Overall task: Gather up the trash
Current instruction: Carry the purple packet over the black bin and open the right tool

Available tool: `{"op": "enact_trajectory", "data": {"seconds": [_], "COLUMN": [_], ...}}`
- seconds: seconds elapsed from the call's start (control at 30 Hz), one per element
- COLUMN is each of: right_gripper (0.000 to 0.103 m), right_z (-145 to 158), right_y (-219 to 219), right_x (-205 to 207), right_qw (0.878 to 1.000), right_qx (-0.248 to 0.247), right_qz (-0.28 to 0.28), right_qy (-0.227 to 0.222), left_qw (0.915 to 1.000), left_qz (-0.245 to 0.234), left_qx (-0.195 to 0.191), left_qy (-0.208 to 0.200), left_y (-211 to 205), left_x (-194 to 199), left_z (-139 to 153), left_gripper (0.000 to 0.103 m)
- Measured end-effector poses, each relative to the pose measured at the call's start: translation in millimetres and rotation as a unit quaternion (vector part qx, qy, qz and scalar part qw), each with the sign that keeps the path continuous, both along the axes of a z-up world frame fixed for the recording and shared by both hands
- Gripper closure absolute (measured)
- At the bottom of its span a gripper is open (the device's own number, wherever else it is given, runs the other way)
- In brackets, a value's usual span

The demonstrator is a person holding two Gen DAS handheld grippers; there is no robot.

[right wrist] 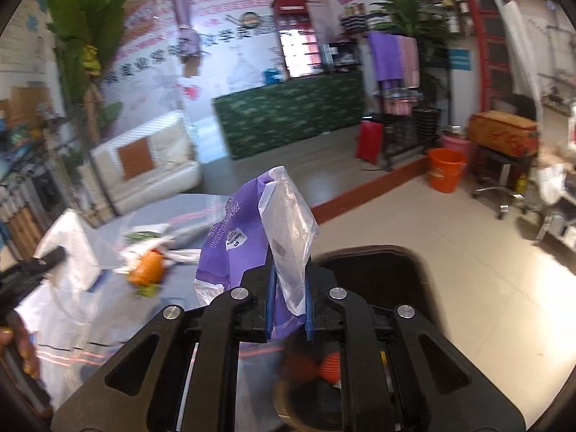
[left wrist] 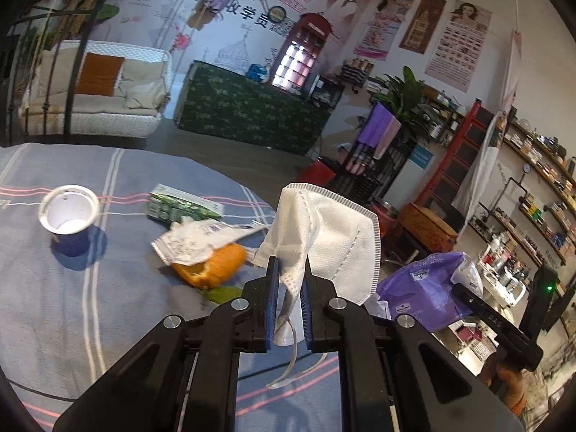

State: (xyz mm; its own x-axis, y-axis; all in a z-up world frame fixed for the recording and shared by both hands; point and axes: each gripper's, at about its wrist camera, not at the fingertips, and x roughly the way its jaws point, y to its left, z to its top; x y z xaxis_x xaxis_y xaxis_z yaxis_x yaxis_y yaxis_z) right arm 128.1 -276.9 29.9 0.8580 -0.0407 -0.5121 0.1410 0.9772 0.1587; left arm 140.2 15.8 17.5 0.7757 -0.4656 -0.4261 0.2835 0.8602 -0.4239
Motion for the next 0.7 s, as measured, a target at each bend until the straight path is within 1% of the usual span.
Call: {"op": "enact_trajectory", "data": {"seconds": [0.13,0.27,0.43,0.53,0.57,0.63,0.67,0.7], "right_gripper": [0.09,0.09,0.09,0.09,0.086,0.07,0.05,0.037], "right_z": [-8.4,-24.0,-55.6,-73.6,-79.1,-88.1,-91.3,-92.3], "right_y": [-22.9,-40.1,-51.7,-57.3,-57.0,-57.3,-58.3,-57.0], "right_x": [-7.0,-7.8,-3.8,-3.0,-4.4,-3.2,-4.0,-5.2], "right_qw": [0.999,0.997,0.992,0.99,0.99,0.988,0.989,0.988], "right_qx": [-0.007,-0.025,-0.038,-0.033,-0.032,-0.033,-0.029,-0.028], "right_qz": [-0.034,-0.065,-0.087,-0.089,-0.088,-0.094,-0.095,-0.098], "right_qy": [0.014,0.037,0.079,0.101,0.105,0.115,0.114,0.113], "left_qw": [0.9996,0.9987,0.9974,0.9964,0.9958,0.995,0.9946,0.9941], "left_qz": [-0.028,-0.05,-0.071,-0.084,-0.089,-0.098,-0.102,-0.106], "left_qx": [0.006,0.009,0.012,0.014,0.017,0.02,0.021,0.022], "left_qy": [-0.003,-0.003,-0.004,-0.006,-0.006,-0.005,-0.004,-0.003], "left_y": [-23.1,-41.0,-59.3,-70.2,-74.9,-82.4,-85.7,-89.1], "left_x": [-3.4,-5.4,-6.3,-8.2,-8.6,-9.4,-9.2,-10.1], "left_z": [-2.3,-4.6,-4.8,-5.2,-5.6,-6.4,-7.1,-8.3], "left_gripper": [0.091,0.091,0.091,0.091,0.091,0.091,0.091,0.091]}}
